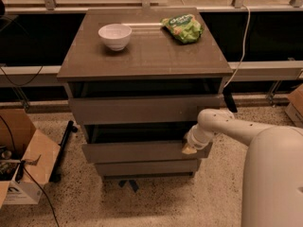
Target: Open middle drawer
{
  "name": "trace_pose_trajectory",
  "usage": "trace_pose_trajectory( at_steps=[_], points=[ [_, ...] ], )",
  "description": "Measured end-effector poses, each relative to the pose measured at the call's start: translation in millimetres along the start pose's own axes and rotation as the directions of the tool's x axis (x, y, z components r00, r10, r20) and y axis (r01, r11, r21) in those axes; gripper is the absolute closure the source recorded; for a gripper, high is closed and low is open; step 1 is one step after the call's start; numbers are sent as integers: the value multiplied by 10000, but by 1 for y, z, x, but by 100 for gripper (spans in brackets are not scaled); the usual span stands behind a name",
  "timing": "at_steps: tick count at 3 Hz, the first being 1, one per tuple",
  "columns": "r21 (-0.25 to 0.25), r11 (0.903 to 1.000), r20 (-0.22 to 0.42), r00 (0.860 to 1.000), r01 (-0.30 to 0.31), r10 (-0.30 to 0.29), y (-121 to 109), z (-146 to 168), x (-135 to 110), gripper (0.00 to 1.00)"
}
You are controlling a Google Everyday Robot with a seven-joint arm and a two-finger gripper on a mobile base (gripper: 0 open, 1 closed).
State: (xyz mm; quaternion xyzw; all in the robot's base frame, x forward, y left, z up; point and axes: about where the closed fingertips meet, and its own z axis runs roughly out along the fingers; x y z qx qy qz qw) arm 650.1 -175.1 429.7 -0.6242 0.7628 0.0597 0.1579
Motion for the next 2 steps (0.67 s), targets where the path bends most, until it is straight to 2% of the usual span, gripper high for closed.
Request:
trace_pose_trajectory(
  at_steps=[1,2],
  points=[
    [-3,10000,0,10000,-6,6,0,-2,0,89],
    [-2,10000,0,10000,-6,6,0,-8,-2,99]
  ],
)
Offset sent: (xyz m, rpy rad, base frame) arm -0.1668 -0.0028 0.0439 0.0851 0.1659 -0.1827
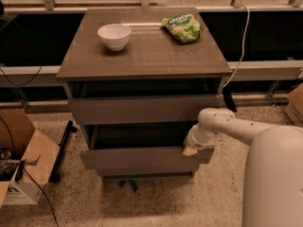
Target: Open middle drawer
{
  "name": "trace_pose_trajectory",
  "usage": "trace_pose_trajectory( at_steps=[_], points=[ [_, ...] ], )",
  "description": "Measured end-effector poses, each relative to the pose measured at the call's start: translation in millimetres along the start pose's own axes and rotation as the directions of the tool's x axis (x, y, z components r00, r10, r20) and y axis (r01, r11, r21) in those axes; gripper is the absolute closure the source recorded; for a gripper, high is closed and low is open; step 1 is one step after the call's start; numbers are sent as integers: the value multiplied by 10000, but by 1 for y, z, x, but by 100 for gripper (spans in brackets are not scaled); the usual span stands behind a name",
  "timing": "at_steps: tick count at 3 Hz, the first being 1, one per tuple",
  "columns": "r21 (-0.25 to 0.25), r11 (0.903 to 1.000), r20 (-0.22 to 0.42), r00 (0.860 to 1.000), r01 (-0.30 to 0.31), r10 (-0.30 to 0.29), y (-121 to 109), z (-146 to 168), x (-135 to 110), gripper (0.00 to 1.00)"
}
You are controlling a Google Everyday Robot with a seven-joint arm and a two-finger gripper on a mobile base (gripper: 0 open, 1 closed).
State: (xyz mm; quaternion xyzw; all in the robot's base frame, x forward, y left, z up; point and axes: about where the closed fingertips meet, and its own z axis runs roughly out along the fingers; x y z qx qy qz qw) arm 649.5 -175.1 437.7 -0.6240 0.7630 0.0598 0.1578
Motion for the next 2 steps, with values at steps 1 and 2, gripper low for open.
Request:
trace_pose_trajectory(
  at_steps=[1,2],
  points=[
    [0,10000,0,10000,-1,1,0,0,0,79],
    [-169,9980,-54,9981,-613,612,28,-7,2,55]
  ],
)
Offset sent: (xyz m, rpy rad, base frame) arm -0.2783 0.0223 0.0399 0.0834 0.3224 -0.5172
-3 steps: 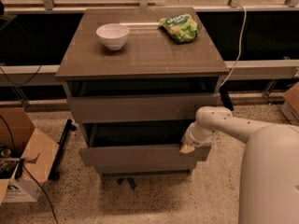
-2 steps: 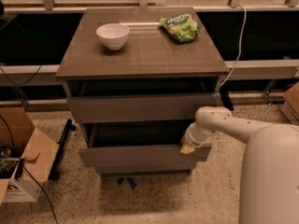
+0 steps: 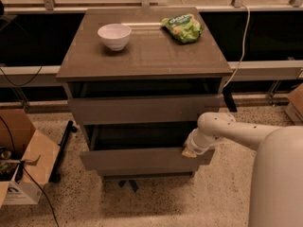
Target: Open middle drawer
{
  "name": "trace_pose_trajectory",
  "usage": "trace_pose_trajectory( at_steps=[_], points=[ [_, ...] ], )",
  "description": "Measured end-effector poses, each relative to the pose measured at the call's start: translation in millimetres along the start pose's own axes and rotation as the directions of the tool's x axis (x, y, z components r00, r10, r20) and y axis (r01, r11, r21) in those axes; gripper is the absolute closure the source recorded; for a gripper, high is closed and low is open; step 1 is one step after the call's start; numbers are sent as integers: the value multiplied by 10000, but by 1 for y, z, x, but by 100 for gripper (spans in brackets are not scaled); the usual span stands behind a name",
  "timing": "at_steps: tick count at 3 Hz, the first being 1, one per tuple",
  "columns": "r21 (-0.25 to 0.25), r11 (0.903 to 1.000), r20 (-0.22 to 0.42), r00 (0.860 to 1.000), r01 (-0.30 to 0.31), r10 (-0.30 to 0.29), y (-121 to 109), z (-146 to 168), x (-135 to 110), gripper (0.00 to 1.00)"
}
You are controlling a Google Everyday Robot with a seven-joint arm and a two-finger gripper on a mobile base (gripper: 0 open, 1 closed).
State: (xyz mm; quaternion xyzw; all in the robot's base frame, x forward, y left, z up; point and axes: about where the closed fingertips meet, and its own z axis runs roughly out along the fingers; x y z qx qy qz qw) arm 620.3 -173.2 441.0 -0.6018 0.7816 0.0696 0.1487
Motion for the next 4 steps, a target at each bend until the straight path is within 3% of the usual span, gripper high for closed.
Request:
trace_pose_trajectory(
  at_steps=[2,3,4],
  points=[
    [-133,9998,-66,9999,-137,137,10,2,2,9],
    [-175,9998,-151,9999,-38,36,11,3,2,0],
    [-434,9990,-227,9997,-106,96,20,11,10,0]
  ],
)
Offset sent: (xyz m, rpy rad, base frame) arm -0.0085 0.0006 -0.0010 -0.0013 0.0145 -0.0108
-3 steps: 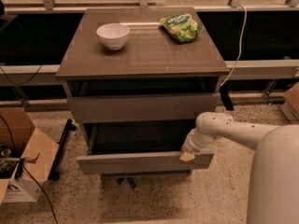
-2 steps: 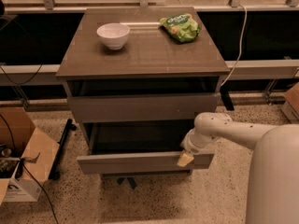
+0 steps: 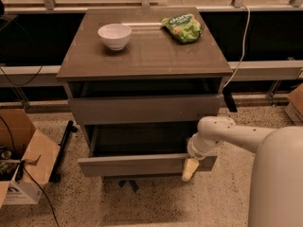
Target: Open middle drawer
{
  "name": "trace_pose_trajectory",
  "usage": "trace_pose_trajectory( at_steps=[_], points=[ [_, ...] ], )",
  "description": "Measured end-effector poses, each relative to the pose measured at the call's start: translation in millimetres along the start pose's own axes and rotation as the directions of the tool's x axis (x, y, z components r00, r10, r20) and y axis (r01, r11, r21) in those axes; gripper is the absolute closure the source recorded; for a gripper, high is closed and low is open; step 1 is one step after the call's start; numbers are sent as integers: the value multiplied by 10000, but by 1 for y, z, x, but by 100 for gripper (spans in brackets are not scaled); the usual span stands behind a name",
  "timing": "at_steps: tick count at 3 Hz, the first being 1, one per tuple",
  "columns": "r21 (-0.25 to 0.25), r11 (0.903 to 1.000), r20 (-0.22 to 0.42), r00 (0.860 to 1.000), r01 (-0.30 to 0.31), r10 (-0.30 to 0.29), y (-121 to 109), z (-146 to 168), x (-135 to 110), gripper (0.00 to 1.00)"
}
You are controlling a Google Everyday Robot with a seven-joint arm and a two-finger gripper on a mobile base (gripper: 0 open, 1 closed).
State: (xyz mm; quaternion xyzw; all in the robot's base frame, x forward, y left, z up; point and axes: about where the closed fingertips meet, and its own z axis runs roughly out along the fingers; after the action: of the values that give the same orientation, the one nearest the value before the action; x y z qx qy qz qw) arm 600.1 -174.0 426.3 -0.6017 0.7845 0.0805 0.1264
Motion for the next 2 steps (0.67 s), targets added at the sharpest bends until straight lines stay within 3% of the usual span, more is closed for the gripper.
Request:
trace_pose_trajectory(
  at_steps=[1,2],
  points=[
    [-475,9987,144,9997,-185,192,15,8,13,16],
    [-946,9946,140,9989,-431,446,34,9,30,39]
  ],
)
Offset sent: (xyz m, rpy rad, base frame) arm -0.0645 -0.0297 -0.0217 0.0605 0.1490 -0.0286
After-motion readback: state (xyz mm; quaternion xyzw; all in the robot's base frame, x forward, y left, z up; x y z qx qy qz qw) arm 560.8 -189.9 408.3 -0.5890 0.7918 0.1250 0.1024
